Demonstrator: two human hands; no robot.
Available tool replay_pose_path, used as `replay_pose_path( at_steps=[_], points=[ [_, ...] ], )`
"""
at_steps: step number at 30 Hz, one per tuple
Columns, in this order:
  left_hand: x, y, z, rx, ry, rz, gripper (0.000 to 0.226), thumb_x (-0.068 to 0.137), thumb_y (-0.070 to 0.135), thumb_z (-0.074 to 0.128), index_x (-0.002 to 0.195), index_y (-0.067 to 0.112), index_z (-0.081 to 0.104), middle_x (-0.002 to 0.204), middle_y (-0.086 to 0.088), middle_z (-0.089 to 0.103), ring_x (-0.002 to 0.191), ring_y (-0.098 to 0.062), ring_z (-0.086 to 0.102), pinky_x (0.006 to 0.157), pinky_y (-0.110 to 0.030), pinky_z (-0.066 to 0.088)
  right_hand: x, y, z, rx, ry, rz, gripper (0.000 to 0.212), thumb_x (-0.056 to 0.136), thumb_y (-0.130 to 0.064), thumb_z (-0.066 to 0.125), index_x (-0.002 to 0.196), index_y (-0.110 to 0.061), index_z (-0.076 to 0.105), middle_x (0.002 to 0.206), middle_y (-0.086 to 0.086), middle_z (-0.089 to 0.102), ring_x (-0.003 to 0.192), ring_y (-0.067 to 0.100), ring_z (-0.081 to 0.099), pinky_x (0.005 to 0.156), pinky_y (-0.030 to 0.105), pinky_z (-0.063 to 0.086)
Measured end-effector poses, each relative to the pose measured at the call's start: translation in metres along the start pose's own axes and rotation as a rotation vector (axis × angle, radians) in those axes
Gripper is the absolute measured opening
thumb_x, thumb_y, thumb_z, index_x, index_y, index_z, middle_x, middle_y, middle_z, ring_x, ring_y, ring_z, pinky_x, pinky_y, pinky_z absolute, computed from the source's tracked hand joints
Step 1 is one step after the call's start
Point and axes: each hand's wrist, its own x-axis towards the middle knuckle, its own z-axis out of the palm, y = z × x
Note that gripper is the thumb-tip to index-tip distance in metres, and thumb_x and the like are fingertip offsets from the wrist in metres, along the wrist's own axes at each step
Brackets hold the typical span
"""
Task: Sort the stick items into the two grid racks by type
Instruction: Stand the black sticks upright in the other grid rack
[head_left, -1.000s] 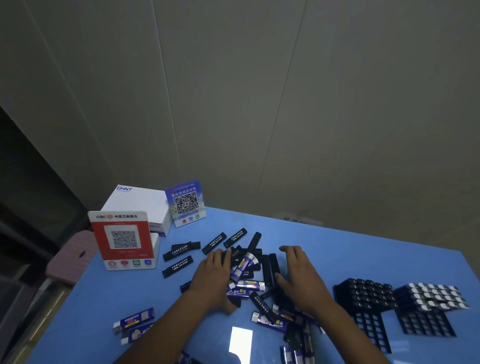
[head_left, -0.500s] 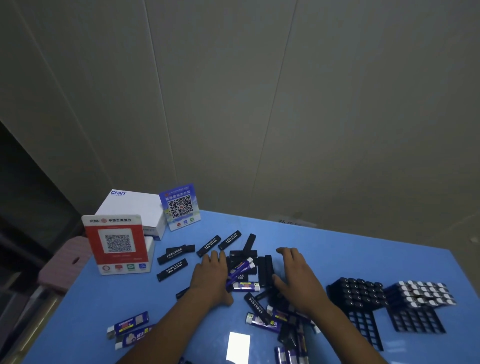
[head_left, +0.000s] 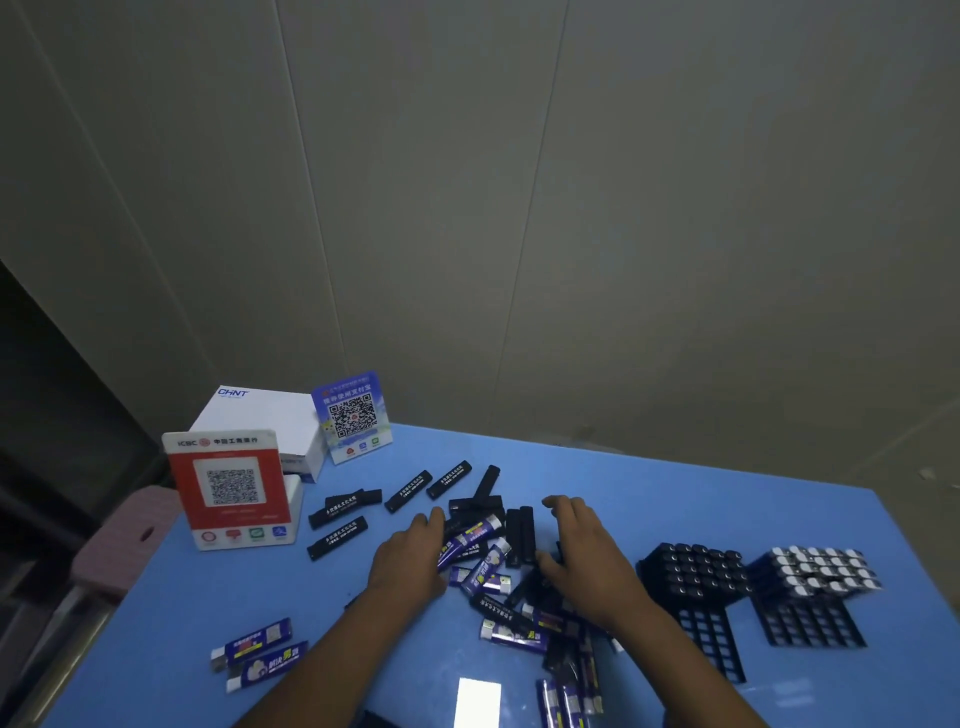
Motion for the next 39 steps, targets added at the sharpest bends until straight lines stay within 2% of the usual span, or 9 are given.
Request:
replay_pose_path(
  at_steps=[3, 7, 15, 19, 22, 28, 33, 36, 39],
  points=[
    [-0.012, -0.001, -0.005, -0.067, 0.073, 0.008, 0.051, 0.081, 0.025, 0.068, 0.121, 0.019, 0.037, 0.108, -0.003, 0.049, 0.091, -0.026, 0.059, 0.066, -0.029, 0.042, -0.011, 0.000, -0.005, 0.016, 0.014, 0.004, 0.053, 0.097, -0.031, 0.058, 0.143, -0.022, 0.033, 0.136, -0.003, 0.042, 0.126, 0.015, 0.045, 0.099, 0.029, 0.044],
    [-0.033, -0.001, -0.012, -0.101, 0.125, 0.043, 0.047, 0.080, 0.030, 0.068, 0.113, 0.022, 0.036, 0.104, 0.000, 0.050, 0.078, -0.021, 0.051, 0.060, -0.026, 0.037, -0.027, -0.001, -0.012, 0.023, 0.021, 0.005, 0.052, 0.098, -0.032, 0.057, 0.143, -0.021, 0.034, 0.136, -0.001, 0.044, 0.123, 0.015, 0.046, 0.097, 0.030, 0.046],
    [-0.069, 0.016, -0.037, -0.103, 0.171, 0.071, 0.044, 0.078, 0.034, 0.072, 0.105, 0.026, 0.038, 0.103, 0.002, 0.056, 0.076, -0.016, 0.050, 0.057, -0.026, 0.036, -0.057, 0.003, -0.018, 0.063, 0.040, -0.016, 0.051, 0.096, -0.031, 0.059, 0.141, -0.022, 0.036, 0.133, -0.002, 0.045, 0.124, 0.015, 0.045, 0.096, 0.030, 0.046],
    [-0.081, 0.038, -0.042, -0.157, 0.202, 0.069, 0.053, 0.077, 0.036, 0.074, 0.117, 0.024, 0.041, 0.101, 0.004, 0.057, 0.080, -0.016, 0.055, 0.059, -0.026, 0.039, -0.074, 0.014, -0.028, 0.074, 0.057, -0.033, 0.049, 0.097, -0.033, 0.059, 0.139, -0.023, 0.037, 0.133, -0.002, 0.045, 0.125, 0.015, 0.046, 0.096, 0.033, 0.049],
    [-0.093, 0.060, -0.043, -0.194, 0.244, 0.062, 0.051, 0.076, 0.033, 0.076, 0.113, 0.026, 0.041, 0.091, 0.007, 0.057, 0.074, -0.014, 0.057, 0.056, -0.027, 0.045, -0.088, 0.027, -0.041, 0.068, 0.065, -0.048, 0.049, 0.097, -0.034, 0.059, 0.139, -0.021, 0.038, 0.134, -0.001, 0.045, 0.126, 0.014, 0.046, 0.096, 0.031, 0.048],
    [-0.116, 0.123, -0.037, -0.309, 0.253, 0.060, 0.056, 0.076, 0.028, 0.076, 0.119, 0.026, 0.042, 0.093, 0.006, 0.060, 0.081, -0.016, 0.061, 0.068, -0.032, 0.054, -0.125, 0.062, -0.073, 0.109, 0.091, -0.080, 0.045, 0.097, -0.035, 0.059, 0.136, -0.022, 0.041, 0.132, -0.004, 0.046, 0.124, 0.012, 0.046, 0.097, 0.027, 0.044],
    [-0.135, 0.186, -0.016, -0.361, 0.240, 0.138, 0.056, 0.077, 0.028, 0.075, 0.122, 0.028, 0.041, 0.095, 0.008, 0.056, 0.083, -0.013, 0.056, 0.066, -0.027, 0.046, -0.158, 0.095, -0.097, 0.195, 0.139, -0.105, 0.025, 0.096, -0.031, 0.060, 0.115, -0.028, 0.045, 0.114, -0.010, 0.048, 0.105, 0.010, 0.049, 0.084, 0.028, 0.044],
    [-0.144, 0.221, 0.006, -0.403, 0.209, 0.178, 0.055, 0.075, 0.027, 0.073, 0.120, 0.030, 0.043, 0.095, 0.007, 0.058, 0.081, -0.012, 0.058, 0.066, -0.025, 0.048, -0.174, 0.116, -0.108, 0.323, 0.147, -0.097, 0.020, 0.097, -0.029, 0.061, 0.111, -0.031, 0.048, 0.113, -0.013, 0.054, 0.105, 0.004, 0.054, 0.090, 0.022, 0.047],
    [-0.150, 0.252, 0.025, -0.419, 0.182, 0.190, 0.056, 0.070, 0.028, 0.071, 0.120, 0.033, 0.043, 0.094, 0.009, 0.059, 0.083, -0.012, 0.060, 0.071, -0.032, 0.053, -0.188, 0.129, -0.123, 0.527, 0.129, -0.066, 0.015, 0.097, -0.024, 0.063, 0.111, -0.028, 0.058, 0.107, -0.009, 0.063, 0.099, 0.001, 0.060, 0.083, 0.016, 0.048]
  ],
)
